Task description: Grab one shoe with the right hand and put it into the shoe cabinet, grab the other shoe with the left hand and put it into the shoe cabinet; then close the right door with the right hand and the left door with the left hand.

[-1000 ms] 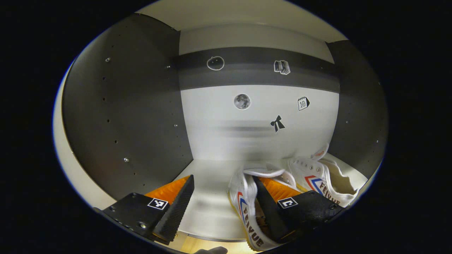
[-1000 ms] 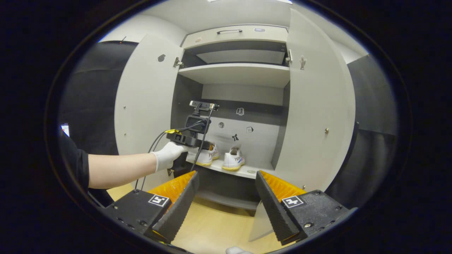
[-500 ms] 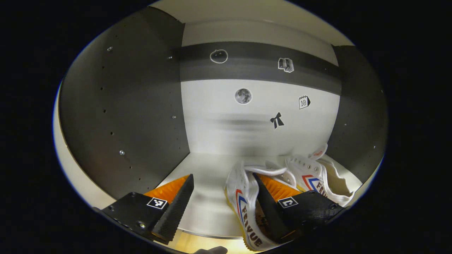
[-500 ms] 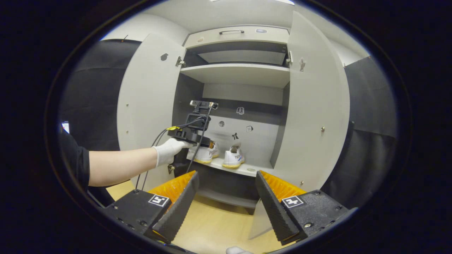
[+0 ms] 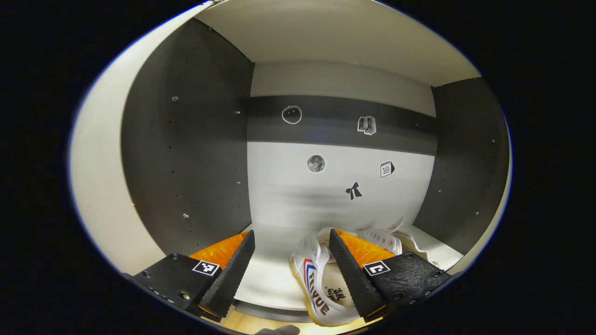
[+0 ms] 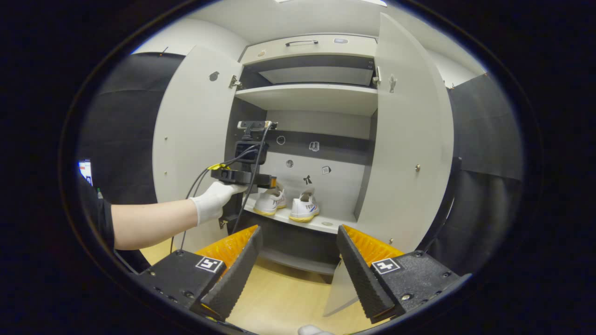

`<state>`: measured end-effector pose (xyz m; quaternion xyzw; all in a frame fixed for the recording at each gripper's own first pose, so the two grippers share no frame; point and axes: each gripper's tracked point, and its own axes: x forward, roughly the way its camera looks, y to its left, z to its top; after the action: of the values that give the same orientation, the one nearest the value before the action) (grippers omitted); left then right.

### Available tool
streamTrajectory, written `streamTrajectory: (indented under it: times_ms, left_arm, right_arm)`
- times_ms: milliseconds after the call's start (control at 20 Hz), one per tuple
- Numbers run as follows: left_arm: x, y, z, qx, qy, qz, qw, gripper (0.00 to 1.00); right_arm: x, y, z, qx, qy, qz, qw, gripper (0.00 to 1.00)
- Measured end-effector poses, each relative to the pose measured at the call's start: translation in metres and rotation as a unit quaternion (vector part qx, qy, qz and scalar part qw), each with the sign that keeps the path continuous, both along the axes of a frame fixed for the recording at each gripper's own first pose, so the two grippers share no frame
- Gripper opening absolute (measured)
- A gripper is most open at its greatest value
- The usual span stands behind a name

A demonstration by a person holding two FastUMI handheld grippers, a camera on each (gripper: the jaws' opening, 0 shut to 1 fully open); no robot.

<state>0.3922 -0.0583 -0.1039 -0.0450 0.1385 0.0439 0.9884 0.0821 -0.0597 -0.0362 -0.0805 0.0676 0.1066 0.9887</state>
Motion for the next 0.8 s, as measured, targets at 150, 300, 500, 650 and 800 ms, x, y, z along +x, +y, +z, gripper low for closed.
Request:
streamTrajectory:
  times_ms: [150, 300, 500, 650, 800]
  left_arm:
    - [-0.037, -0.003, 0.013, 0.014, -0.034, -0.006, 0.999, 0.96]
    - [-0.086, -0.005, 0.015, 0.032, -0.052, -0.013, 0.998, 0.96]
    - [-0.156, -0.01, 0.018, 0.022, -0.066, -0.027, 0.997, 0.95]
    - [-0.213, -0.01, 0.013, 0.02, -0.06, -0.043, 0.997, 0.96]
    - [-0.26, -0.005, 0.012, 0.03, -0.058, -0.056, 0.996, 0.96]
  right_arm:
    - [0.001, -0.006, 0.002, 0.005, -0.007, -0.012, 1.0, 1.0]
    - [-0.001, -0.017, 0.0, 0.011, -0.007, -0.031, 0.999, 1.0]
    - [-0.01, -0.026, -0.001, 0.021, -0.007, -0.058, 0.998, 1.0]
    - [-0.022, -0.031, -0.008, 0.022, -0.002, -0.08, 0.997, 1.0]
    - [-0.034, -0.036, -0.012, 0.024, 0.001, -0.101, 0.995, 1.0]
